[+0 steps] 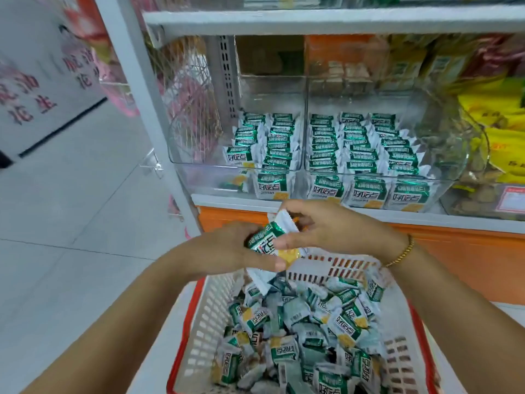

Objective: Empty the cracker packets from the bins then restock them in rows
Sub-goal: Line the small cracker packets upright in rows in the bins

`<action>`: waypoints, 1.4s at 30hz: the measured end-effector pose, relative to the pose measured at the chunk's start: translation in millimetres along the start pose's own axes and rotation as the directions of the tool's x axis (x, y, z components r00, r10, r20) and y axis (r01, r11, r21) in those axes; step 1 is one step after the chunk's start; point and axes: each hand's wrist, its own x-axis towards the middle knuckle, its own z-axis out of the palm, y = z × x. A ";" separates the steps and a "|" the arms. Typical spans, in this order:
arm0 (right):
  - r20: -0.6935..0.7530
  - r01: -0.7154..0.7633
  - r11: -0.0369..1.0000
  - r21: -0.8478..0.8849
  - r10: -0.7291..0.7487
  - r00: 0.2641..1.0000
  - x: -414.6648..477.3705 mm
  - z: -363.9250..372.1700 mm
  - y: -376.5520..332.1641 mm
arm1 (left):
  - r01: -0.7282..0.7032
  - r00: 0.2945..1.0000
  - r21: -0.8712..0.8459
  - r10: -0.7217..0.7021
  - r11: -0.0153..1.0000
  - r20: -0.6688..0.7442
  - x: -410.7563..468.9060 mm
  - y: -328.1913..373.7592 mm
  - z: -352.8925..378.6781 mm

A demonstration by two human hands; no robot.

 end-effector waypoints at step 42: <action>-0.035 -0.023 0.704 -0.710 -0.002 0.999 220.5 -58.2 -3.5 | -0.130 0.670 0.088 0.153 0.988 -0.727 2.6 -2.0 -147.2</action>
